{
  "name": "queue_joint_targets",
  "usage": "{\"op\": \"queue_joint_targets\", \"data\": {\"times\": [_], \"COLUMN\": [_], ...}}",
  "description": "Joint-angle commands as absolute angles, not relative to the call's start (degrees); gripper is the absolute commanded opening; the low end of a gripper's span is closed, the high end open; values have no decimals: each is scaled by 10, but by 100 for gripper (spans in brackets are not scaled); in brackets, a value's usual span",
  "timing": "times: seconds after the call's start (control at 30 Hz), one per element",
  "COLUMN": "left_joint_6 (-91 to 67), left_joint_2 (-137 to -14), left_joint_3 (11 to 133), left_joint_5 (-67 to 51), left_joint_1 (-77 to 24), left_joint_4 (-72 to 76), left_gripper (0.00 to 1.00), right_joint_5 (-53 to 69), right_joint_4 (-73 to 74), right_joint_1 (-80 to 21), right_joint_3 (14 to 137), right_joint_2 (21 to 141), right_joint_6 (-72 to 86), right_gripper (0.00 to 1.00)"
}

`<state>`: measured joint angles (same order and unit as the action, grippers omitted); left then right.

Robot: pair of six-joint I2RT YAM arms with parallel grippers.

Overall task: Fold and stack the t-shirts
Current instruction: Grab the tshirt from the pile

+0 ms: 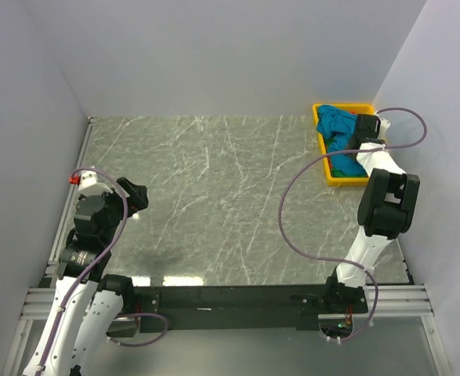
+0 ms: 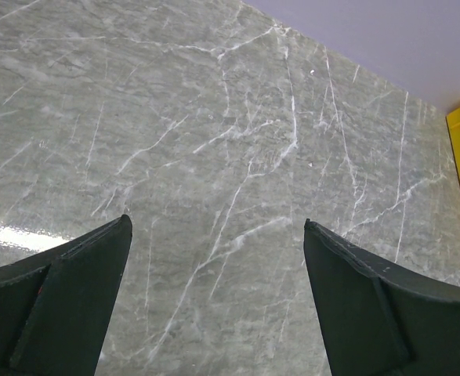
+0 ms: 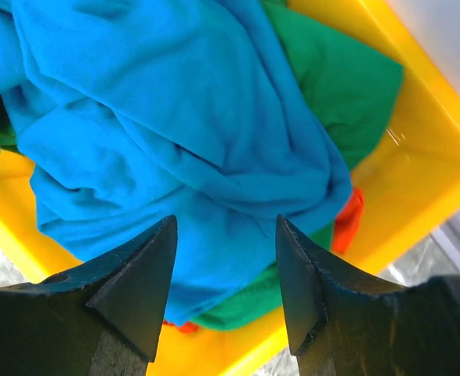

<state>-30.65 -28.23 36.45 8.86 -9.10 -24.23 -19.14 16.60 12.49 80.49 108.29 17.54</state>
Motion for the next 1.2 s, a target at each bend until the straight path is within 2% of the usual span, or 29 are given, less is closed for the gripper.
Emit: {"op": "queue_joint_targets", "data": {"times": [0.0,0.47,0.57,0.6,0.63,0.67,0.73,1.03,1.17], "left_joint_6": [-299,-298,-297,-297,-297,-297,-297,-299,-299], "left_joint_2": [-277,-283,-284,-283,-283,-282,-281,-269,-260], "left_joint_3": [364,362,363,363,362,362,362,362,361], "left_joint_5": [89,82,82,82,81,81,80,78,80], "left_joint_1": [-93,-93,-93,-93,-93,-93,-93,-94,-98], "left_joint_4": [-218,-218,-218,-218,-218,-218,-218,-218,-220], "left_gripper": [97,96,96,96,96,96,96,96,96], "right_joint_5": [-164,-143,-142,-141,-138,-136,-125,-9,24], "right_joint_4": [128,144,147,148,149,152,154,164,152], "right_joint_1": [136,144,144,144,144,144,144,132,88], "right_joint_3": [846,893,895,895,896,896,898,921,902], "right_joint_2": [1092,1150,1152,1153,1152,1151,1147,1064,1015], "right_joint_6": [124,96,95,94,97,99,102,159,187], "right_gripper": [60,54,40,29,24,12,2,0,0]}}
